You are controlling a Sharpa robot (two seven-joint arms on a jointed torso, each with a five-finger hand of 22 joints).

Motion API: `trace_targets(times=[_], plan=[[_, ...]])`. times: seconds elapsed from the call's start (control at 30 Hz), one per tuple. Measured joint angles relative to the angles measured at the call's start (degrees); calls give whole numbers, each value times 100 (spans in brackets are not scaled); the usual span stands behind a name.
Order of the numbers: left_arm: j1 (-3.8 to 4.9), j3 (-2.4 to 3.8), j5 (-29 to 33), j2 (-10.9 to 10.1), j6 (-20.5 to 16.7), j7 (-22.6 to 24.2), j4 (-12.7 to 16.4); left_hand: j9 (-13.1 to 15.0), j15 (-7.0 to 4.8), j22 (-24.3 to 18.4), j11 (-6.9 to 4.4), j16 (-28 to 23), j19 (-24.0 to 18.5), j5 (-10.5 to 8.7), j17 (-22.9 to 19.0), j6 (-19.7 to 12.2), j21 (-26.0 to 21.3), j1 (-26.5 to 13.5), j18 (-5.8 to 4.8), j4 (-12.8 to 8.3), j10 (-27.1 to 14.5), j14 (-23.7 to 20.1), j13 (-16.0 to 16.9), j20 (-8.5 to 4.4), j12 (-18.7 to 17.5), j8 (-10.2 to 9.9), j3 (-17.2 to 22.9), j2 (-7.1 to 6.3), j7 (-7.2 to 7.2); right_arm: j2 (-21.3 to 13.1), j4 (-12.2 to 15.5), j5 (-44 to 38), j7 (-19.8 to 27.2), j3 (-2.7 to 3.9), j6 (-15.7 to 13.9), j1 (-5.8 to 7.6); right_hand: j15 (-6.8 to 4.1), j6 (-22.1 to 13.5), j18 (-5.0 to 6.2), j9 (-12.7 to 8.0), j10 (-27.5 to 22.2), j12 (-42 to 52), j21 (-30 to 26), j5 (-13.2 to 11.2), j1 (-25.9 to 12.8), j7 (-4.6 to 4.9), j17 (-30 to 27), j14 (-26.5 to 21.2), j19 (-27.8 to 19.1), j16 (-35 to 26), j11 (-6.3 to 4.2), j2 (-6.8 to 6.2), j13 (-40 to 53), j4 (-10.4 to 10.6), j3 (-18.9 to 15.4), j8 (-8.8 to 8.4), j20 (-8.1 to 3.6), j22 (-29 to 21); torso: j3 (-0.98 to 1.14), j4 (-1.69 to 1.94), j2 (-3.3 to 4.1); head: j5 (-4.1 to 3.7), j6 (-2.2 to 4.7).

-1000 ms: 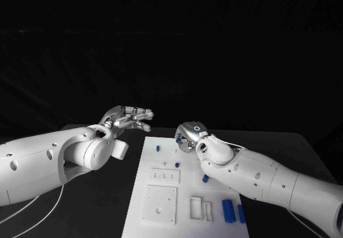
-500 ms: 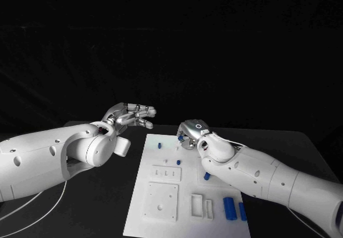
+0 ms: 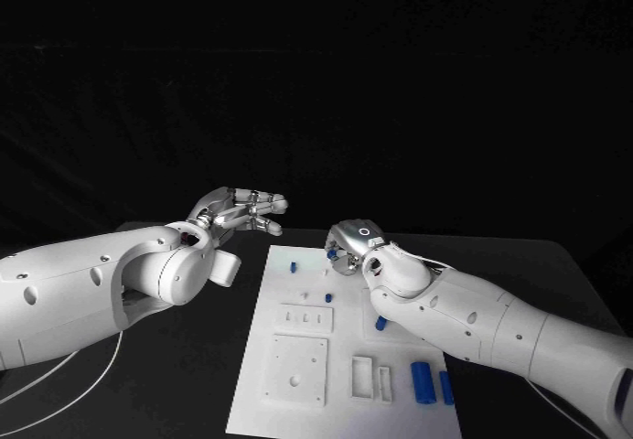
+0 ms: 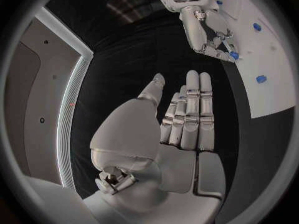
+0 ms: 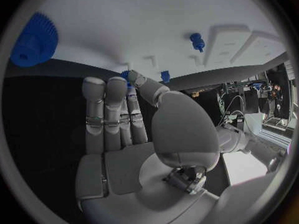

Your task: Assemble the parts on the task board

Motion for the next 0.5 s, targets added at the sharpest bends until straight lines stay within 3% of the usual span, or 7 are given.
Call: trace_targets(times=[0.5], plan=[[24,0,-7,31,1,-3,-2,0,0,-6,21,0,0,0,0,-26,24,0,0,0,-21,0,-1,0,0,0,0,0,-26,141,-119,0,62,6,-12,17,0,-12,-4,-5,2,-1,-153,47,-14,-9,-1,0,0,-24,-16,-14,0,-1,-1,22,0,46,-20,19,16,16,4]])
